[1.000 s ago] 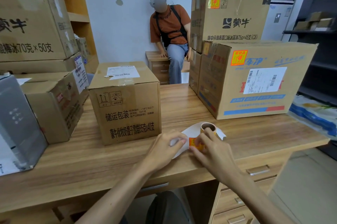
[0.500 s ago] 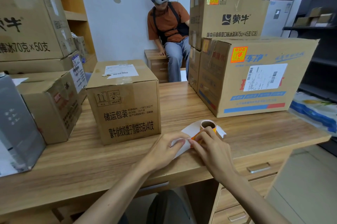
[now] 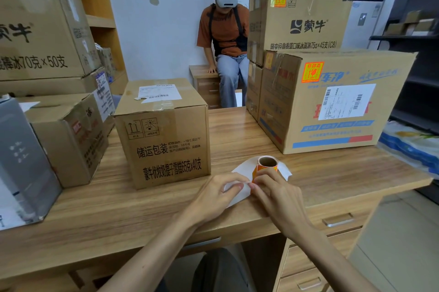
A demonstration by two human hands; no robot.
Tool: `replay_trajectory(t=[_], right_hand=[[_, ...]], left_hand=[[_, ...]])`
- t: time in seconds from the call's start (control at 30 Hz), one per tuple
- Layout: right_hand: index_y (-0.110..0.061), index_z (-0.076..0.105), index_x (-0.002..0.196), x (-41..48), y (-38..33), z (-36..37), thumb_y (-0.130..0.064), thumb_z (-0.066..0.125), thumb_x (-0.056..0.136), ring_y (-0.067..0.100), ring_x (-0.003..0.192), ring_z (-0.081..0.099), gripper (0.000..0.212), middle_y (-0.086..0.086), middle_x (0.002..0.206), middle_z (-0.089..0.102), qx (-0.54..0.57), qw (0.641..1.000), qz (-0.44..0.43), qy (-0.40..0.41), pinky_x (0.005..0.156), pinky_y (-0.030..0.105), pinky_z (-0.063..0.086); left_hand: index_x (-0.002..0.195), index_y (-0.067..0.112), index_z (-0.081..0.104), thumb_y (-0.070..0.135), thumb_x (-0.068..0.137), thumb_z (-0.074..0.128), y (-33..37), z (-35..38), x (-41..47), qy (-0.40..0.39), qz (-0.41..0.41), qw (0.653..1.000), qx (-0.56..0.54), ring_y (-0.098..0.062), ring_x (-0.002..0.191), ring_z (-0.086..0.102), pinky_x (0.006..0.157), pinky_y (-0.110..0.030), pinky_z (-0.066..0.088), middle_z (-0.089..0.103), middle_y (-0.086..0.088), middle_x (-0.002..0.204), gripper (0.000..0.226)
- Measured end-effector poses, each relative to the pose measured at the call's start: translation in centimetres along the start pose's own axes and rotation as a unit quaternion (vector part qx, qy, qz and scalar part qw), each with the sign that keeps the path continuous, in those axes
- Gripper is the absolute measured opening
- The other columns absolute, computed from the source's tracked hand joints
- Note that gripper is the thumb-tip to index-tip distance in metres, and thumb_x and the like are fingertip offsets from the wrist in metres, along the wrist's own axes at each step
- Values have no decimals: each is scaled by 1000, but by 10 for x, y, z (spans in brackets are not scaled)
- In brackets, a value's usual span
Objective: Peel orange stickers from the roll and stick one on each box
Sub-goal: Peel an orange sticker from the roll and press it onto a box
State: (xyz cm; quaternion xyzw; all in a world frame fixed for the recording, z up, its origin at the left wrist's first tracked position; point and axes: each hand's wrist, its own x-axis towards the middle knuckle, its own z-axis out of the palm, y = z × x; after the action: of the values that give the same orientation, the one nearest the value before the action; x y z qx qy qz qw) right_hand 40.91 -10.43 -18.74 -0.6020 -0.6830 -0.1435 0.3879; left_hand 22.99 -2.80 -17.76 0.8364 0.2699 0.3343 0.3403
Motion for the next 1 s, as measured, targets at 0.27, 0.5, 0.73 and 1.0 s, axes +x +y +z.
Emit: replay_trajectory(t=[0.27,0.5,0.73,1.0], right_hand=[[-26,68,97,-1,3,-1,-43,45,97,6,79,62,29,-17,105,62,17,1000,-13,-14,48,31,49],[-30,68,93,-1,5,-12,-40,55,98,-1,81,60,17,-23,105,61,67,996,59,-29,58,30,50],[-30,68,75,-3,17,-34,-20,71,89,12,61,52,18,-14,93,66,178,976,127,-17,58,27,42],[-15,64,68,-7,30,-61,1,66,85,31,63,49,24,-4,70,64,285,935,210,20,59,36,38]], left_hand=[[112,29,74,22,104,55,-1,-1,0,-1,-16,1000,5,-4,115,61,105,-34,46,72,16,114,22],[124,31,70,33,102,58,-3,-2,0,34,-73,996,41,1,119,56,97,-18,41,66,16,125,25],[122,31,71,32,101,59,-3,-3,1,60,-107,992,24,-4,119,55,92,-18,42,67,11,126,24],[119,31,72,32,100,59,0,-3,1,82,-114,990,24,-2,114,58,99,-32,49,68,14,122,23]])
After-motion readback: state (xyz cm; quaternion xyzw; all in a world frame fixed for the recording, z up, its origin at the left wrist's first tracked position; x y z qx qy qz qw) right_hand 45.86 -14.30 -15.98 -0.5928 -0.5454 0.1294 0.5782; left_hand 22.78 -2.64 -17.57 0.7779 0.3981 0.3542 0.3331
